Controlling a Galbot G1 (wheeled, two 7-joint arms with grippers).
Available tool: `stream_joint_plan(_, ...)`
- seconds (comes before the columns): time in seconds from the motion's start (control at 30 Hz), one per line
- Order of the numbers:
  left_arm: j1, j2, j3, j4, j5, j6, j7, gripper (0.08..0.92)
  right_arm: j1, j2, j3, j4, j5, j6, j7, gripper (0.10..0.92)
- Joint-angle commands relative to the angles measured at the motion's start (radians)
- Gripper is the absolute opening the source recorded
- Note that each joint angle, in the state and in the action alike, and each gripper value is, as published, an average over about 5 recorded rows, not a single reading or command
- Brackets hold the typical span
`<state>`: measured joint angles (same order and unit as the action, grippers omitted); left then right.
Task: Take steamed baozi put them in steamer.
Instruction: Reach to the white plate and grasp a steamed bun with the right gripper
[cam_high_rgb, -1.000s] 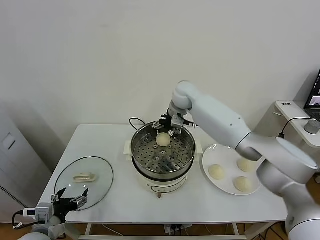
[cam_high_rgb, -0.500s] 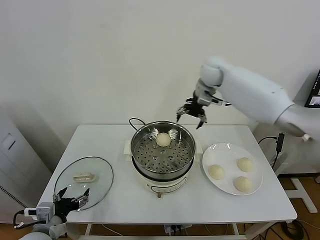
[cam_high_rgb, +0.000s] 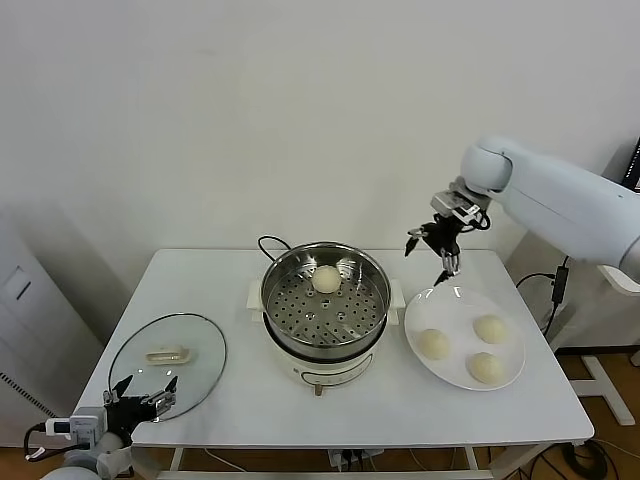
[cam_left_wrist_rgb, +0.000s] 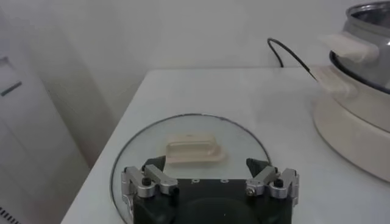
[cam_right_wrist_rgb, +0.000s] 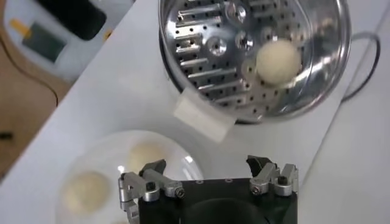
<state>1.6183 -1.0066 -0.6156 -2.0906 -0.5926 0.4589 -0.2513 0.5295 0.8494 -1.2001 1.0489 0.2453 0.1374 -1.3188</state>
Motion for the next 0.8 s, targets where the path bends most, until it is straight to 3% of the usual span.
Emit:
stream_joint_plan(0.03,0.001,-0.001,-0.001,-0.002,0.001,0.0,-0.001,0.823,-0.073,-0.06,-0.001,0.017,-0.01,-0.143,0.031,0.823)
stream_joint_plan(0.8,0.006,0.0,-0.005,-0.007,0.003,0.0,-0.003,0.823,-0.412,-0.046,0.252,-0.033,-0.19,-0.117,0.157,0.823)
